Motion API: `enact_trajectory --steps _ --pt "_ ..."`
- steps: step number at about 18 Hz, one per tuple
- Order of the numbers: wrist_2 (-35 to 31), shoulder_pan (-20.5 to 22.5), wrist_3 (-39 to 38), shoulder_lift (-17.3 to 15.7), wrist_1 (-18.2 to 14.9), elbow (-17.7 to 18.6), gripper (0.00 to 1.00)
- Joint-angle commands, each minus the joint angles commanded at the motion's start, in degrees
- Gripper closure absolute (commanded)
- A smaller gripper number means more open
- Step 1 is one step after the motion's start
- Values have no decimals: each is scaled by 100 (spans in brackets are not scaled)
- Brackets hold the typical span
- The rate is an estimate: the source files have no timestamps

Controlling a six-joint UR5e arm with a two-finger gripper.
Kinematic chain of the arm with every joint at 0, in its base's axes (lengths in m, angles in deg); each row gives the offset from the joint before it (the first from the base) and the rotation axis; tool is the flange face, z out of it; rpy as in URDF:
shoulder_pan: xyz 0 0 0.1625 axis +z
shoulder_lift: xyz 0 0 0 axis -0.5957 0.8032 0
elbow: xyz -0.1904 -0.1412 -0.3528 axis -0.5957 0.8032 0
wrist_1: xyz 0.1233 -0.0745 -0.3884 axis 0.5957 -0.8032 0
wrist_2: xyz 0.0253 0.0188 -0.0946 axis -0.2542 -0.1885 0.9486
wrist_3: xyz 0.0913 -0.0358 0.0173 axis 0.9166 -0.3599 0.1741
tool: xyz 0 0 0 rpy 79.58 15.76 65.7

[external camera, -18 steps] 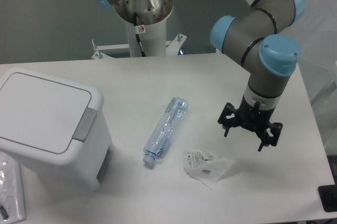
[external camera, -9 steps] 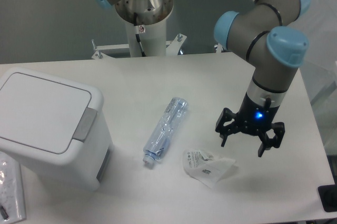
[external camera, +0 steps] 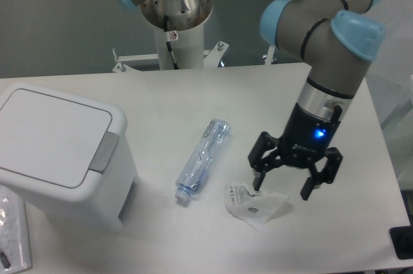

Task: Open the trash can
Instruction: 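Move the open gripper over the bottle toward the trash can lid edge, then push the gripper finger against the lid edge to flip it open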

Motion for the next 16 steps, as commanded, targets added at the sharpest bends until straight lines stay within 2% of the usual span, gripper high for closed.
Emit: enact_trajectory --steps 3,11,13,16 --pt "185 -290 -80 -176 0 193 0" --pt "159 -1081 -89 -844 -26 729 0" --pt "150 -1134 -71 -915 0 922 0" --pt "132 -1240 -53 -897 18 1019 0"
